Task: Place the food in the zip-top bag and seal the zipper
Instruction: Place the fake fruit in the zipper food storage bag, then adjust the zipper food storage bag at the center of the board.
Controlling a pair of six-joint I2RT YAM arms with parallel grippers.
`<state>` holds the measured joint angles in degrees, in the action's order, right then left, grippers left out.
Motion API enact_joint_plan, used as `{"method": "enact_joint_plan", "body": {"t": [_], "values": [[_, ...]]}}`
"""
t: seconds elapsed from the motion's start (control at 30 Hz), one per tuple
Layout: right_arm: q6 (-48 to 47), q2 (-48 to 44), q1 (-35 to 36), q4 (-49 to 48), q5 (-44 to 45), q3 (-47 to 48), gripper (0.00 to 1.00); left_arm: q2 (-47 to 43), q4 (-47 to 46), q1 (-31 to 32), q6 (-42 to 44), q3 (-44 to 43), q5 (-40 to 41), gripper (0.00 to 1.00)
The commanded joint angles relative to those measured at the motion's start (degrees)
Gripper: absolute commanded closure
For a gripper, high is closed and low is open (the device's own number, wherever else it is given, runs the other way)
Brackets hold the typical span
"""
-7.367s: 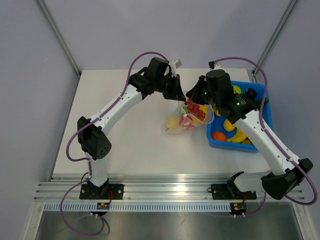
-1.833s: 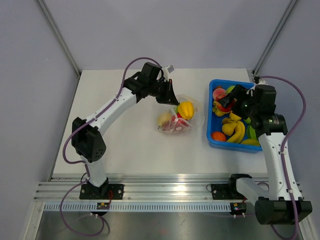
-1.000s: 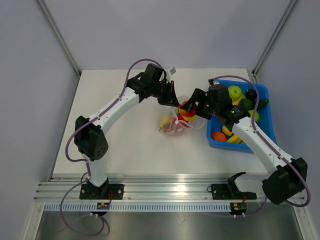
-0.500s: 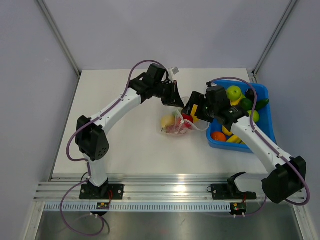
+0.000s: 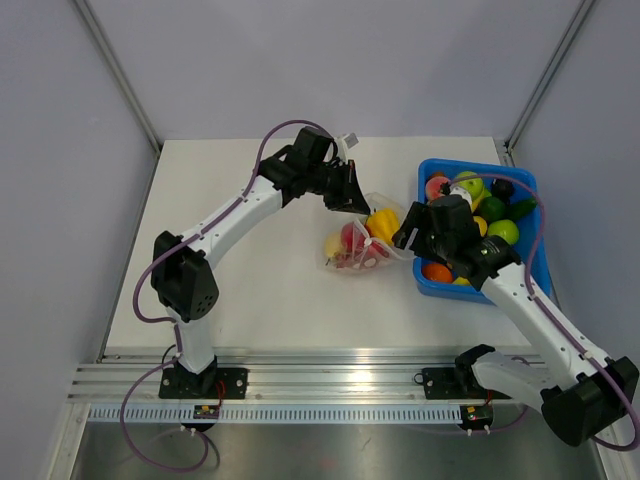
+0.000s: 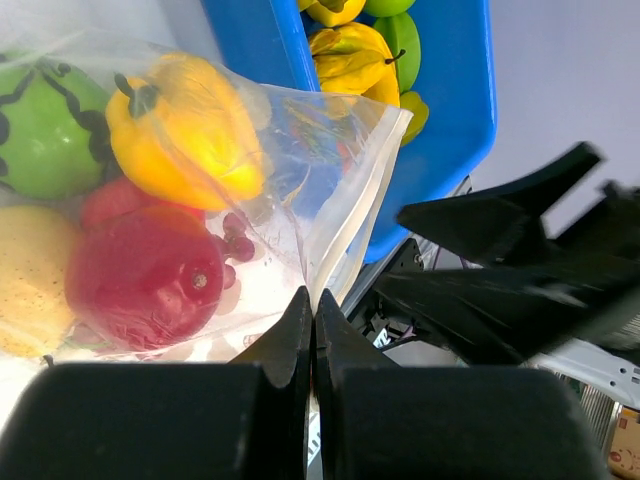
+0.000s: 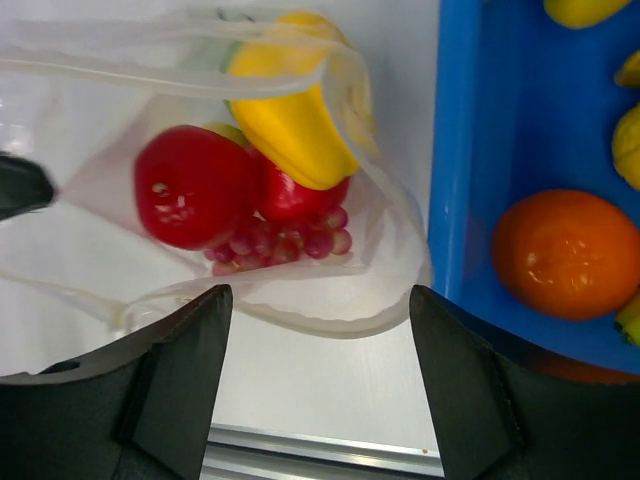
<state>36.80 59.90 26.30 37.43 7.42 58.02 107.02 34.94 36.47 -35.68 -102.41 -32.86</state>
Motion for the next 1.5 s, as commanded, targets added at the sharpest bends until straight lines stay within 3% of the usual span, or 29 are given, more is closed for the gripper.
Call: {"method": "enact_joint_plan", "body": {"t": [0.0,0.17,0.27,0.37,0.43,0.47,0.5,0.53,0.73,1.03,1.07,1.1,1.13,1.17,1.23,1.33,1.43,1.47], "values": [[2.2,1.8,0.3,0.5,3.1,-2.9,0.22,-2.3,-4.0,-0.1,-0.9,-0.6,-2.5,1.0],[2.9,4.5,0.3,-1.0,3.7,-4.6,0.33,-3.4,-3.7,-0.1,-0.6,0.1,-2.5,1.0],[2.5,4.6,0.3,-1.2,4.4,-3.7,0.54,-4.4,-3.4,-0.2,-0.2,0.7,-2.2,1.0],[1.5,4.7,0.4,-0.2,6.4,-1.5,0.58,-5.7,-3.0,-0.4,0.2,1.8,-2.0,1.0],[0.6,5.1,0.3,0.4,7.1,-0.4,0.74,-6.3,-3.2,-0.5,0.3,2.6,-1.9,1.0],[0.2,5.4,0.3,-0.1,6.8,0.2,0.89,-6.7,-3.3,-0.6,0.4,2.7,-1.9,1.0],[-0.5,5.6,0.3,-0.5,6.2,0.8,0.98,-6.8,-3.0,-0.7,0.6,2.7,-1.9,1.0],[-0.8,5.8,0.3,-0.4,6.1,1.6,1.0,-6.9,-2.9,-0.8,0.8,2.7,-1.9,1.0],[-4.4,7.2,0.3,1.0,5.5,11.4,1.0,-7.9,3.5,-1.4,3.7,-0.5,-0.2,1.0],[-9.7,14.7,-0.1,0.7,6.5,16.0,0.98,-3.0,7.5,-0.5,6.1,-1.2,4.8,1.0],[-10.6,15.3,-0.5,0.9,5.9,16.3,0.88,-2.4,7.7,-0.2,6.2,-1.6,5.6,1.0],[-11.1,15.9,-0.6,1.6,5.8,16.6,0.7,-2.1,7.8,0.3,6.5,-1.9,5.6,1.0],[-11.5,15.9,-0.6,2.1,5.7,17.3,0.42,-1.6,7.9,0.5,6.5,-2.4,5.5,1.0],[-12.0,15.6,-0.6,2.7,6.6,17.7,0.33,-1.4,7.4,0.8,6.5,-2.5,5.3,1.0],[-12.4,13.2,-0.9,3.8,9.5,18.0,0.27,-1.4,6.6,1.2,6.1,-2.0,5.1,1.0],[-12.7,8.5,-2.9,4.3,13.0,16.7,0.27,-1.6,4.8,1.2,5.1,-1.0,4.0,1.0],[-12.6,3.6,-8.8,2.8,12.2,11.9,0.32,-1.6,3.1,1.3,4.3,0.6,2.9,1.0],[-12.3,2.8,-13.7,2.7,10.2,10.5,0.32,-1.7,2.5,1.3,4.2,1.2,2.6,1.0]]}}
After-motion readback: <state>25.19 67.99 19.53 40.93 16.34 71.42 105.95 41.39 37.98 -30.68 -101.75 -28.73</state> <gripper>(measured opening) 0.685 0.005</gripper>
